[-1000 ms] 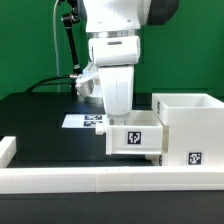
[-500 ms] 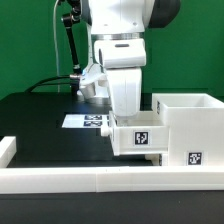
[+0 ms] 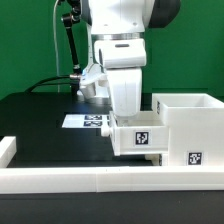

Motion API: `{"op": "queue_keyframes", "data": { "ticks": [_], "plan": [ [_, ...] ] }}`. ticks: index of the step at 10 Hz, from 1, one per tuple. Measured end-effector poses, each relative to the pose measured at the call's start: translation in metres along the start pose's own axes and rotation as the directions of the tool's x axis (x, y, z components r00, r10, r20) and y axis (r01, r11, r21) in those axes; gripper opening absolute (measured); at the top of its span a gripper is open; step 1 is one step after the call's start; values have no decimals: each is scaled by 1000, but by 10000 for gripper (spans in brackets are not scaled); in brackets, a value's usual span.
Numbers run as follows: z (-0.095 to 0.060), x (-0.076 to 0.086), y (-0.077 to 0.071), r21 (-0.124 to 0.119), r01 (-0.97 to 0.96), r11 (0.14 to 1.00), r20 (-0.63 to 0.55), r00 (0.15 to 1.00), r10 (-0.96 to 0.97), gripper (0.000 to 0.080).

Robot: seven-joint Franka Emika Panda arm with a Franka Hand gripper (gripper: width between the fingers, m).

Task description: Assemble drawer

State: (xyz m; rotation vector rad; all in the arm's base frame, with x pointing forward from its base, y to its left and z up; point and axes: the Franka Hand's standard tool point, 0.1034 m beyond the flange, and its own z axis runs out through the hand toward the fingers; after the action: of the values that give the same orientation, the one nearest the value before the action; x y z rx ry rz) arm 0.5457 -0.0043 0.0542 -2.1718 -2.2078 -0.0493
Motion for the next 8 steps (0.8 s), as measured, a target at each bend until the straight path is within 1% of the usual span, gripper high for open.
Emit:
{"op": "queue_keyframes", "data": {
  "ticks": [4, 5, 8],
  "plan": [
    [0, 16, 1, 0, 33, 999, 0, 999, -33, 42],
    [0, 18, 2, -1, 28, 1000, 0, 1000, -28, 42],
    [-1, 16, 1, -2, 19, 1000, -1, 1000, -19, 45]
  ]
}}
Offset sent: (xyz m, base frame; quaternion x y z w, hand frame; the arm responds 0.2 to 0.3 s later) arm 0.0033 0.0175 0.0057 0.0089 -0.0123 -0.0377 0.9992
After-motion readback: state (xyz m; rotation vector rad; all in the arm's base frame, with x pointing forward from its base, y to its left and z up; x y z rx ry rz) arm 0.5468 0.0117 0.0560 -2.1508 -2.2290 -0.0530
